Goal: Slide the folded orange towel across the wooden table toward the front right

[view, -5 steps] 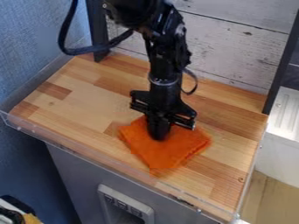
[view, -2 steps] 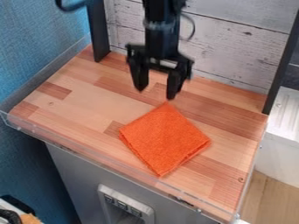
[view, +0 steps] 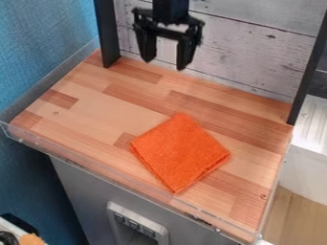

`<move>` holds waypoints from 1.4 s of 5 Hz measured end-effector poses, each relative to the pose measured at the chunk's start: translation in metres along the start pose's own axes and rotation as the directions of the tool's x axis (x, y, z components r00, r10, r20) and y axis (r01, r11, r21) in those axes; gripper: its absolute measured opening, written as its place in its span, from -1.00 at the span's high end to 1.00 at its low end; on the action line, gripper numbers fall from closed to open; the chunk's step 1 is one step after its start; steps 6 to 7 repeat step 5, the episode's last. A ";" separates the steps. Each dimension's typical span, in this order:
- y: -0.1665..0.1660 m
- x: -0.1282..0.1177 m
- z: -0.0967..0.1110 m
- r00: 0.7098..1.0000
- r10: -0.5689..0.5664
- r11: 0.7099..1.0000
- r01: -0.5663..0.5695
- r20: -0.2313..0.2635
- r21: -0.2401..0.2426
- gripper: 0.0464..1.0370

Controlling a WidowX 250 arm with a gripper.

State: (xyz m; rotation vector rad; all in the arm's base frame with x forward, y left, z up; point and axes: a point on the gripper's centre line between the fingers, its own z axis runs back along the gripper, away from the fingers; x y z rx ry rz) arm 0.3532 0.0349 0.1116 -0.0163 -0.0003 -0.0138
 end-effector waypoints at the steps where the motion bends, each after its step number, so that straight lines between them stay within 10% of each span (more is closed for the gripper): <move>1: 0.010 0.014 0.004 1.000 -0.003 1.000 0.003 -0.006 0.000 -0.93; 7: 0.032 0.029 0.004 1.000 0.028 0.999 -0.028 -0.008 0.020 -0.92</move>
